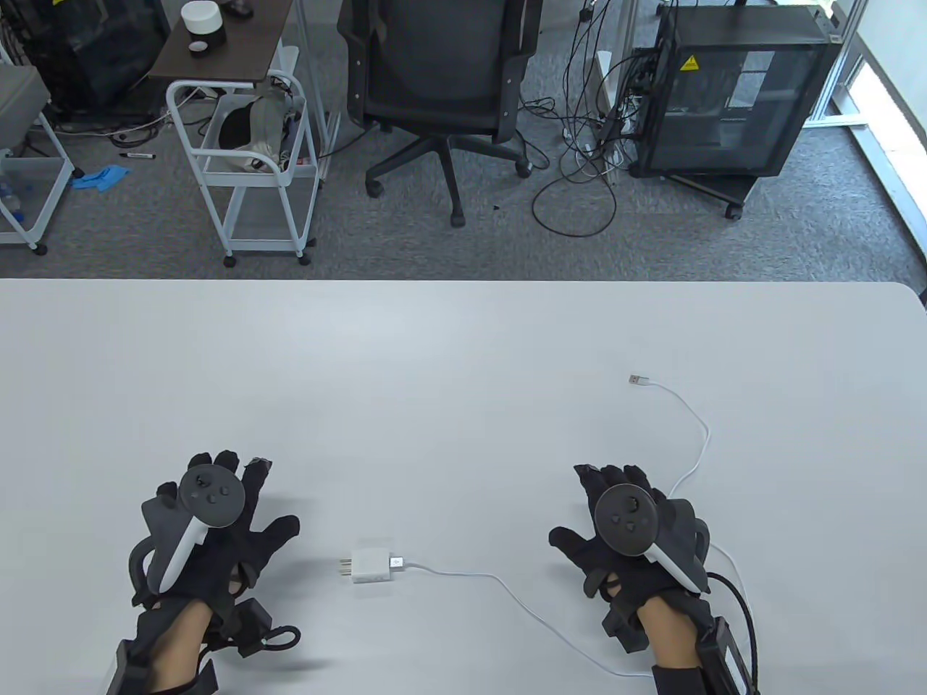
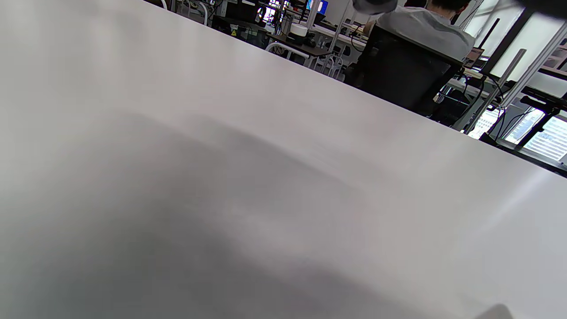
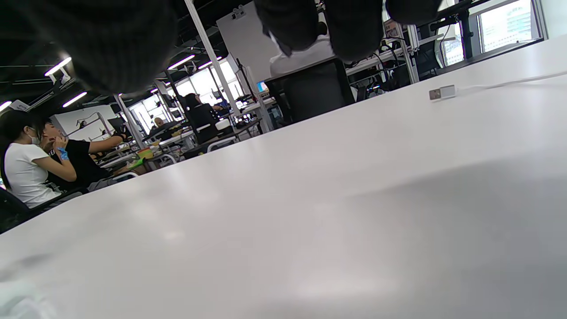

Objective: Insert the USB cable into the charger head

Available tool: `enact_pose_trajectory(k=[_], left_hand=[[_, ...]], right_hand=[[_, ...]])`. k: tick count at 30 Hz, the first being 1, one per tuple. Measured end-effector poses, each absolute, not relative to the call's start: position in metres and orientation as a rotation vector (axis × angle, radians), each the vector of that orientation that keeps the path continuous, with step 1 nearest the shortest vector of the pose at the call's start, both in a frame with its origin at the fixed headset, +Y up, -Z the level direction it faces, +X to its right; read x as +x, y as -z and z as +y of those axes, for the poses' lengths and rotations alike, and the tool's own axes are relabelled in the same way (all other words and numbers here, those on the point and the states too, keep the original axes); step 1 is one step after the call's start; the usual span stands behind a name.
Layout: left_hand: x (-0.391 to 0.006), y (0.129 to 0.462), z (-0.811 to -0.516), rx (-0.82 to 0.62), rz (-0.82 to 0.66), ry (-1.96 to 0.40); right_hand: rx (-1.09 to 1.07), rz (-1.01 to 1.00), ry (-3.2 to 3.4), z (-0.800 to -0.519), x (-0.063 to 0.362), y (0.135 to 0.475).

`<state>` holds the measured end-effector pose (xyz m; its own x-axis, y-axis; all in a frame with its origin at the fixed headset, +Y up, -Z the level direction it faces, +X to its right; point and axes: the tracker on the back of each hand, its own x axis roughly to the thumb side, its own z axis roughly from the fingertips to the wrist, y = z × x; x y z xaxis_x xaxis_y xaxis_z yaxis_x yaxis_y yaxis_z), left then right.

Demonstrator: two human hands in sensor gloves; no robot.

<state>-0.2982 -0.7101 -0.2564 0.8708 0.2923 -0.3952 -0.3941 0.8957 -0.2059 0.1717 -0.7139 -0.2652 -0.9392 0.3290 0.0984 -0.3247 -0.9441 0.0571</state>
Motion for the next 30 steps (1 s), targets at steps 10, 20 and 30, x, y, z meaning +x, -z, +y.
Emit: enact_pose_trajectory(k=[10,20,30], left_hand=[[-0.2964,0.2563,-0.7094,-0.288,0.349,-0.351],[-0.2924,0.2542,-0.7080,-0.290,0.332,-0.328],[-0.2921,0.2542,-0.7102,-0.313,0.333,-0.320]], right_hand=[[0.146,0.061,-2.804,-0.7129,0.1732,0.2647],[0.159,0.055,-2.794,-0.7123,0.1727,0.2639],[0.159,0.053,-2.793,-0.7122,0.1727,0.2634]])
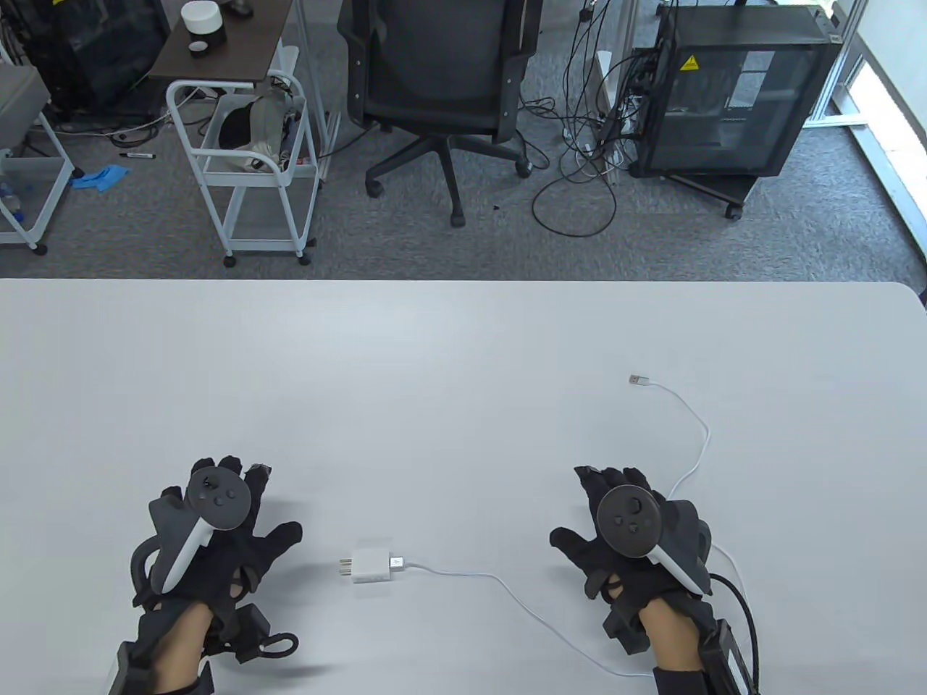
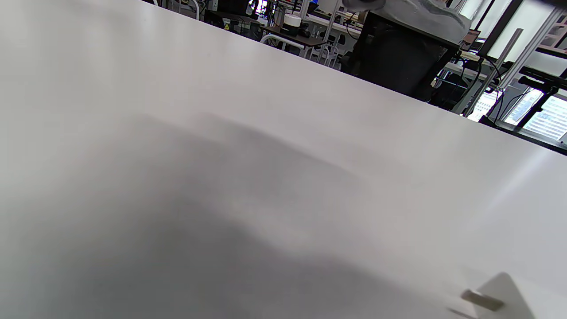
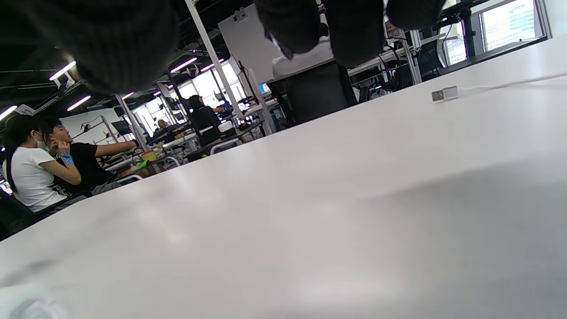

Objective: Insert the USB cable into the charger head

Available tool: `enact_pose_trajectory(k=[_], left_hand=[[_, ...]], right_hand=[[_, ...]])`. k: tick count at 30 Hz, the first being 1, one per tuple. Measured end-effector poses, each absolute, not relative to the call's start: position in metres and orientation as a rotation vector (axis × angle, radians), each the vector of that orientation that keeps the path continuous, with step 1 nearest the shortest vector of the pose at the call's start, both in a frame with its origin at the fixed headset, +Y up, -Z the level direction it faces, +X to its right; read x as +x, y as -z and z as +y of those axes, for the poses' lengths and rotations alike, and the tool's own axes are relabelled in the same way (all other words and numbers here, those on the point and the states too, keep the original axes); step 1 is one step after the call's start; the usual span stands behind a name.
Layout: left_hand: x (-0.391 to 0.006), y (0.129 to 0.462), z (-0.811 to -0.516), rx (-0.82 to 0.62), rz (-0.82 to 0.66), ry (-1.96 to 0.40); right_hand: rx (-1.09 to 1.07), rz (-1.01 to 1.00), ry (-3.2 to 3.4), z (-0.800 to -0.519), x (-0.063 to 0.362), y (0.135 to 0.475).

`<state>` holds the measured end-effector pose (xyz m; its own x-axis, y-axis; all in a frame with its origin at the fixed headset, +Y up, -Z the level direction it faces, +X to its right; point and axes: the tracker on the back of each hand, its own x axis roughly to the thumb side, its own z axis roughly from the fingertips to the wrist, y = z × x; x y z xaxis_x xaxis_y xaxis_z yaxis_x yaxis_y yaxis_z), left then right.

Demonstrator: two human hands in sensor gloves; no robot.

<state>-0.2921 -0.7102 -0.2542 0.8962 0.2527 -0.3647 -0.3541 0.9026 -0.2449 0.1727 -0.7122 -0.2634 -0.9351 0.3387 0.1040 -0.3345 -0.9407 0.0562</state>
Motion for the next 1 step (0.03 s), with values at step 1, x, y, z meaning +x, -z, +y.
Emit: enact_pose_trajectory(k=[1], left_hand=[[-0.2914,0.2541,-0.7097,-0.311,0.329,-0.315]], right_hand=[[0.159,0.054,-2.794,-0.7121,0.1726,0.2633]])
